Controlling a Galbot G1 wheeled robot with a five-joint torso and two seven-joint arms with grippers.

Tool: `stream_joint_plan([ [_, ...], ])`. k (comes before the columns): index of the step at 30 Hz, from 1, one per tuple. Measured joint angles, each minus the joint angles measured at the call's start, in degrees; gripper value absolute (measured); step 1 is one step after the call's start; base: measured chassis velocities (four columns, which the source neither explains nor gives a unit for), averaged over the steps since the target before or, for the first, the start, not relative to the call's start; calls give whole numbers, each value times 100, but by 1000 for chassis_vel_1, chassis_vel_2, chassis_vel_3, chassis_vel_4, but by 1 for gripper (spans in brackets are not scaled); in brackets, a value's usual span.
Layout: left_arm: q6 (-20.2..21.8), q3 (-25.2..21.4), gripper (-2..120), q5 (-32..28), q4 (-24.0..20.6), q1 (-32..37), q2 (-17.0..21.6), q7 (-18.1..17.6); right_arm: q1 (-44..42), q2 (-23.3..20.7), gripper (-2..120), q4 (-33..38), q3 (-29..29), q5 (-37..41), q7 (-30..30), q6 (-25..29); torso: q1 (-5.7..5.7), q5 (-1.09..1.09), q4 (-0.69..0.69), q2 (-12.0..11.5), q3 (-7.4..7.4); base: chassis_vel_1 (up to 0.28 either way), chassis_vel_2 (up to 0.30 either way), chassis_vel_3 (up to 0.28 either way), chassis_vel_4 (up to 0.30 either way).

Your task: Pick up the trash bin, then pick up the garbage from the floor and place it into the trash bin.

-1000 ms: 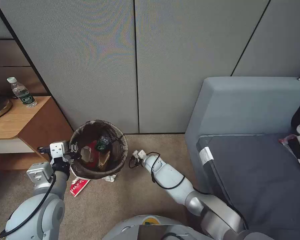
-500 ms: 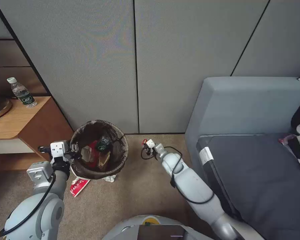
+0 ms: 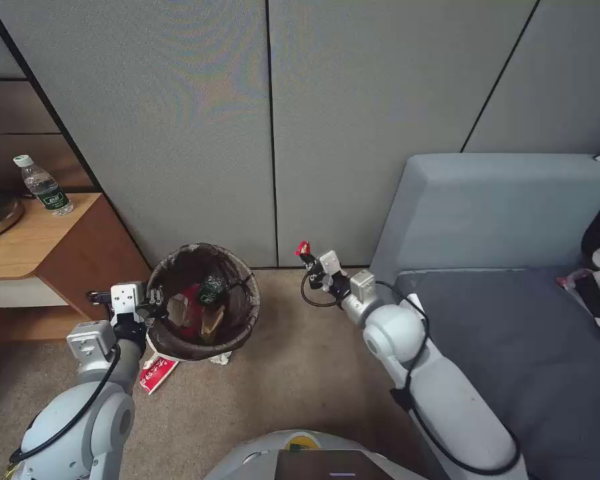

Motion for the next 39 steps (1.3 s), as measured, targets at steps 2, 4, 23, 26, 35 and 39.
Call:
stream_joint_plan([
  [2,-1,11,7,7,20,-10,9,2,2,-7,0,128,0,70,0,-29,0,1,0,0,0,0,0,0,0],
  [4,-3,40,7,32,66,-29,29,3,49,-19,0,425,-35,288,1,-125,0,0,0,0,0,0,0,0,0],
  [23,9,171,7,11,267,-91,209,79,763,359,0,688,-1775,1212,155,-761,0,-1,1,0,0,0,0,0,0],
  [26,15,173,7,-7,284,-109,220,84,759,414,0,549,-1912,1076,158,-737,0,-1,1,0,0,0,0,0,0],
  [35,56,198,7,-68,324,-171,220,85,731,541,24,218,-2156,676,256,-622,0,-1,1,0,0,0,0,0,0],
  [39,58,216,7,-67,355,-191,199,86,770,611,39,140,-2222,635,267,-612,0,0,1,0,0,0,0,0,0],
])
